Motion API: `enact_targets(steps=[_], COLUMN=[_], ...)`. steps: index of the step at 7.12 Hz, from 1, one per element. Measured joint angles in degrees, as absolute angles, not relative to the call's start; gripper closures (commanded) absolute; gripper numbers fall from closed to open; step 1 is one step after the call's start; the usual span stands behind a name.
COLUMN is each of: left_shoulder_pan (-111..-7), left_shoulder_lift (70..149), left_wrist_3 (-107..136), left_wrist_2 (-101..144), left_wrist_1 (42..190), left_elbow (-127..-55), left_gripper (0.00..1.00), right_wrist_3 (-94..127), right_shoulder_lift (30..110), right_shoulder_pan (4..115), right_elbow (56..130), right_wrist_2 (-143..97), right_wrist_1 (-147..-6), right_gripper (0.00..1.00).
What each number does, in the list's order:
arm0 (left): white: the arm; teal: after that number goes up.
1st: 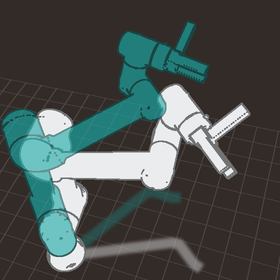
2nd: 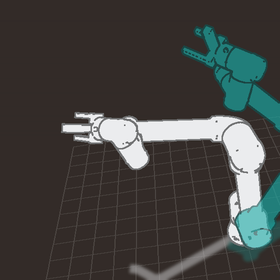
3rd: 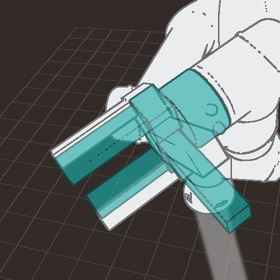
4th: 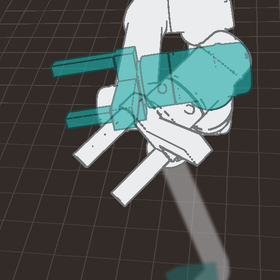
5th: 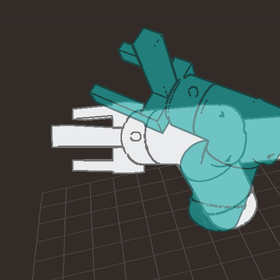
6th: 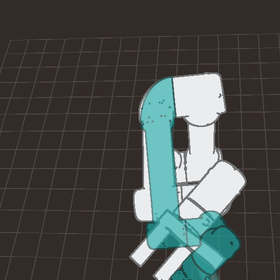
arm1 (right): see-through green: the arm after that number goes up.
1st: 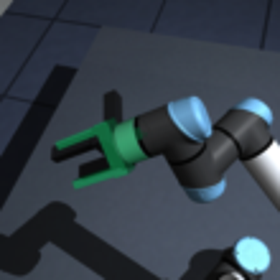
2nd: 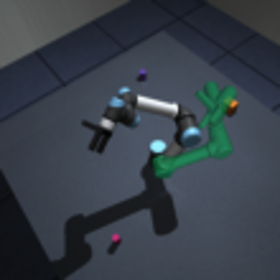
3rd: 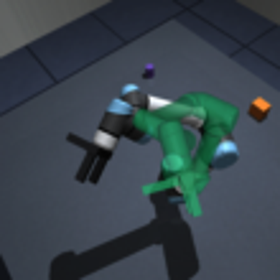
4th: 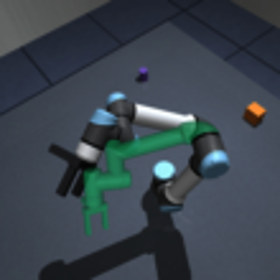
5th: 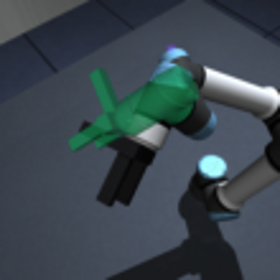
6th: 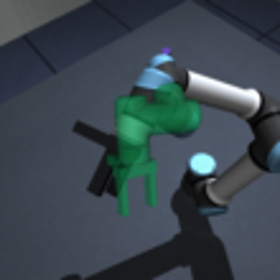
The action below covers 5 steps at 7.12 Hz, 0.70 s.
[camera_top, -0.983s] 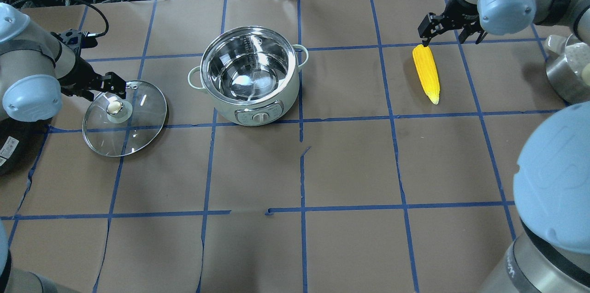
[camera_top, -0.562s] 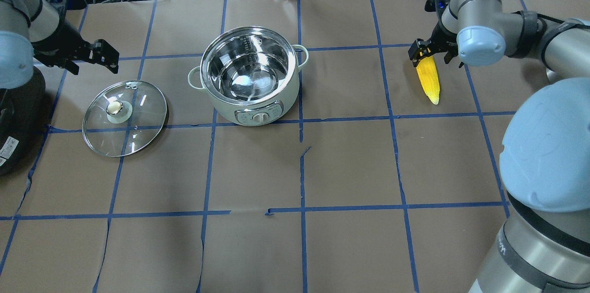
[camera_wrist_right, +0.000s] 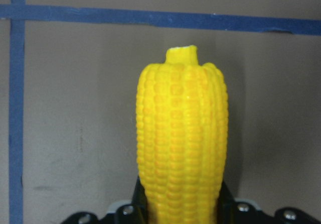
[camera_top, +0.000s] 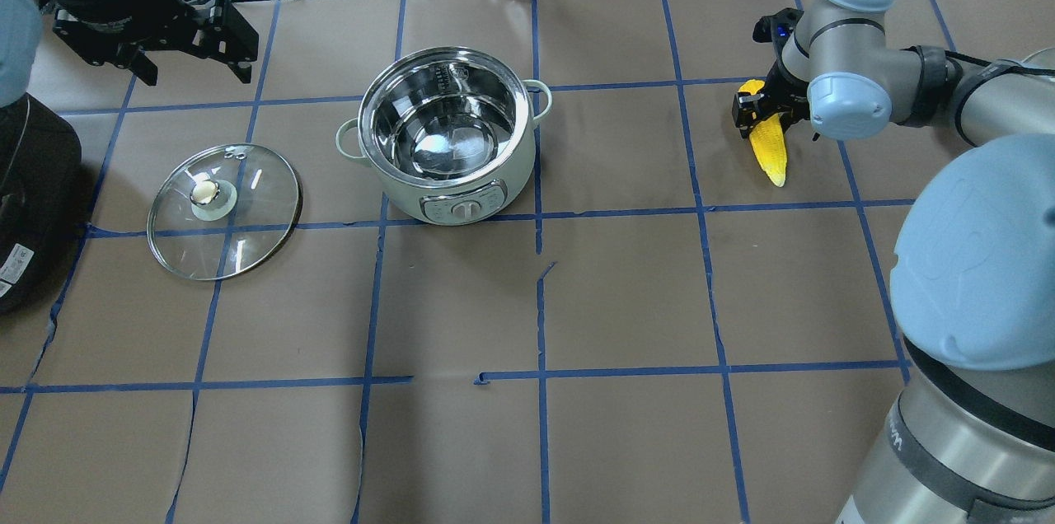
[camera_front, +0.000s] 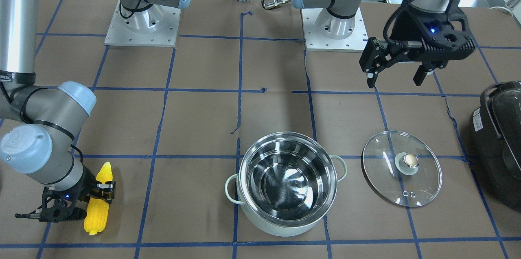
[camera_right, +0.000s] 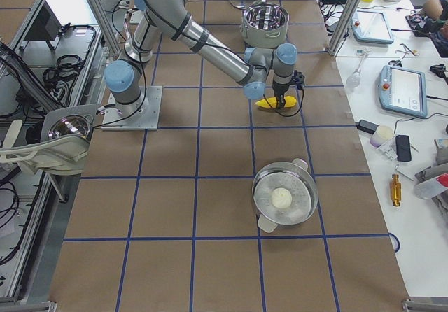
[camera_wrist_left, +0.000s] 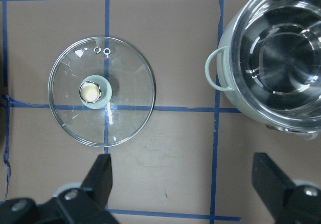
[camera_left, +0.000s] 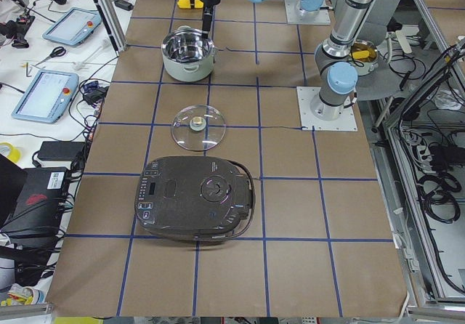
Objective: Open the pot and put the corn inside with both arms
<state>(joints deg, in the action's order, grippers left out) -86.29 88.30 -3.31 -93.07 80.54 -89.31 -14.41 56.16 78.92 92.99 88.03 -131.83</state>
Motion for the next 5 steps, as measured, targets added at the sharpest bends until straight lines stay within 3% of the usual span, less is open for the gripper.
enact_targets(steps=[5], left_shoulder_pan=[-87.1], left_shoulder_lift=[87.56], left_wrist_3=[-3.0], left_wrist_2=[-88.46], left_wrist_1=[81.09], left_elbow=[-89.74], left_gripper=[0.0], right_wrist_3=[-2.52], right_shoulder_lift=[60.71], right_shoulder_pan=[87.83], right_elbow=[83.6], right_wrist_2=[88.59], right_wrist_1=[-120.74], right_gripper=[0.9])
